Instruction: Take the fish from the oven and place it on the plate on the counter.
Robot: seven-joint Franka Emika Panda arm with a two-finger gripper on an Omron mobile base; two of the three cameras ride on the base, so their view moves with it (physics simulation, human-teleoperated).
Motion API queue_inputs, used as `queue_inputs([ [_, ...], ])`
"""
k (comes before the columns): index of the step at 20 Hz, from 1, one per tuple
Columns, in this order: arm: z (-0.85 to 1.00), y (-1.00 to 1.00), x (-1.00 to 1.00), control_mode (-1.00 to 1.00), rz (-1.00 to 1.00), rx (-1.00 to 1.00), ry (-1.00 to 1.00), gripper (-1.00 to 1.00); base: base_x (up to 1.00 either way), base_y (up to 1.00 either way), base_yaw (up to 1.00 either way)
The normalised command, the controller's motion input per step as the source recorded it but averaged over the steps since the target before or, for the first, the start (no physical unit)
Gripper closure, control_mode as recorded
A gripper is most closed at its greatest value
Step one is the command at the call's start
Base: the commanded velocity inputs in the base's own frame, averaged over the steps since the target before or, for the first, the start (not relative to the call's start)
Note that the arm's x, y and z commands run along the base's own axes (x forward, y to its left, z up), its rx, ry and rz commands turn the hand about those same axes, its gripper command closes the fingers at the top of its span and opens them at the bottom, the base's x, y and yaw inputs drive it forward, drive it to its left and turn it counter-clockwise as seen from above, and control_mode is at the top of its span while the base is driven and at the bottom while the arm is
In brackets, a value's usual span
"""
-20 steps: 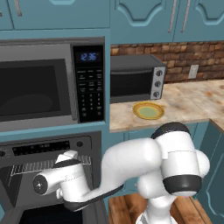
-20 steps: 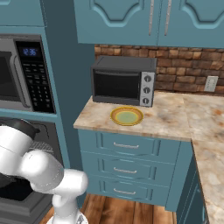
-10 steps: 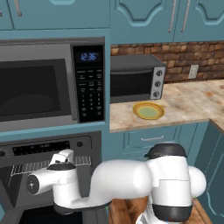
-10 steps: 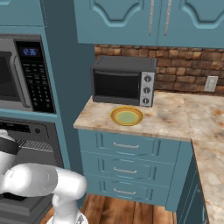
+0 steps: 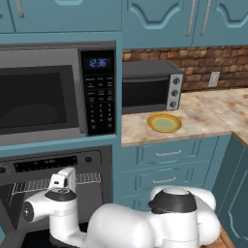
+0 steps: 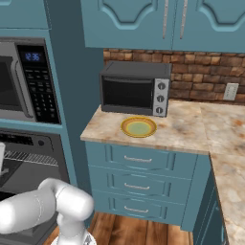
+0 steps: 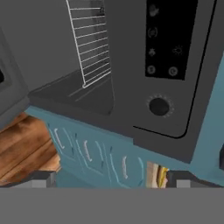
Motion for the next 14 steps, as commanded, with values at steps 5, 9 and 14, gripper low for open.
queue_inputs([
  [5,-0.35,0.06,-0.31,-1.00,0.12,-0.24,-0.02,-1.00,0.00,0.00,0.00],
  [9,0.00,-0.03,-0.07,-1.00,0.07,-0.02,-0.16,-1.00,0.00,0.00,0.00],
  [14,0.01,0.00,0.23,-1.00,0.00,0.00,-0.04,-1.00,0.00,0.00,0.00],
])
